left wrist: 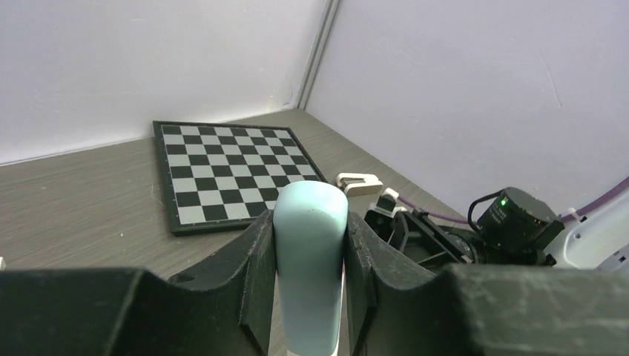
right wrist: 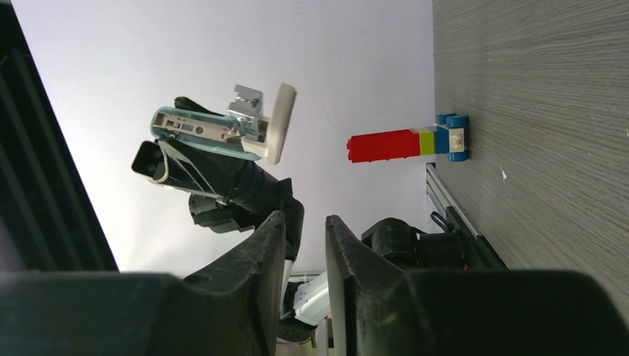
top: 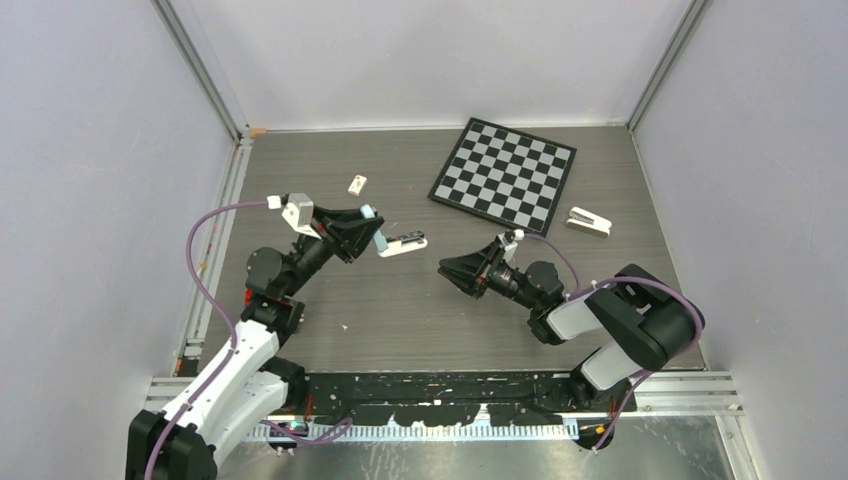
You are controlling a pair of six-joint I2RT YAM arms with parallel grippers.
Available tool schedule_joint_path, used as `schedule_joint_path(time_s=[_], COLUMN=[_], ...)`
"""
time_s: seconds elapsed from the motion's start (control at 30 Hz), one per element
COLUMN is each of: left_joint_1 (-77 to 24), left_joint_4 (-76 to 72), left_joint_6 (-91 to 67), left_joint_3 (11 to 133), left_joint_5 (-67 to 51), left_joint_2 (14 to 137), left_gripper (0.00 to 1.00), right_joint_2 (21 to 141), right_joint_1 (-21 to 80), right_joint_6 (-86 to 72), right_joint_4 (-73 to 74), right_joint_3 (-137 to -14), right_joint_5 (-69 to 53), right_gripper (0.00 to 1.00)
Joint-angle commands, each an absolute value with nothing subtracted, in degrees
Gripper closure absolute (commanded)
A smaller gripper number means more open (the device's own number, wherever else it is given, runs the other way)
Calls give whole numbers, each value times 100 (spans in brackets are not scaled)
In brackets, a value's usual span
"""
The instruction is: Load the staples into the stapler
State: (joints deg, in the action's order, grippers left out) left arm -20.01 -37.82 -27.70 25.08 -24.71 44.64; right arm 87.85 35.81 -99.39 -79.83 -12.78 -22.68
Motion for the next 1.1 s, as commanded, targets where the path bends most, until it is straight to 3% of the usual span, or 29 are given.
schedule_joint_path(time_s=[0.0, 0.1, 0.27, 0.43, 0.73, 0.9, 1.07], left_joint_1=[-1987, -1990, -1992, -1995, -1996, -1995, -1995], left_joint_4=[-3430, -2881, -2273, -2505, -2878, -2980, -3244], left_joint_6=[-2431, -2303, -2385, -3018, -3698, -4004, -4210], left_joint_3=[2887, 3106, 3328, 3310, 3333, 3414, 3250], left_joint_5=[-2820, -3276, -3840, -4523, -4948, -5063, -5068], left_joint_2=[4157, 4035, 3880, 3839, 3921, 4035, 3954], left_gripper=[100, 100, 100, 100, 100, 100, 100], right_joint_2=[8037, 7008, 4889, 4360, 5067, 5514, 6138], right_joint_1=[3411, 3330, 3400, 3419, 4047, 5217, 5559], right_joint_6=[-9036, -7944, -4923, -2923, -2155, -1524, -1340], right_joint_4=[-7586, -5810, -1371, 475, 453, 547, 394], right_joint_3=[-1515, -1703, -2790, -3820, -4627, -5066, -5429], right_joint_5=[-2672, -2807, -2370, -2444, -3021, -2196, -1957], right_gripper=[62, 53, 36, 29, 18, 20, 25])
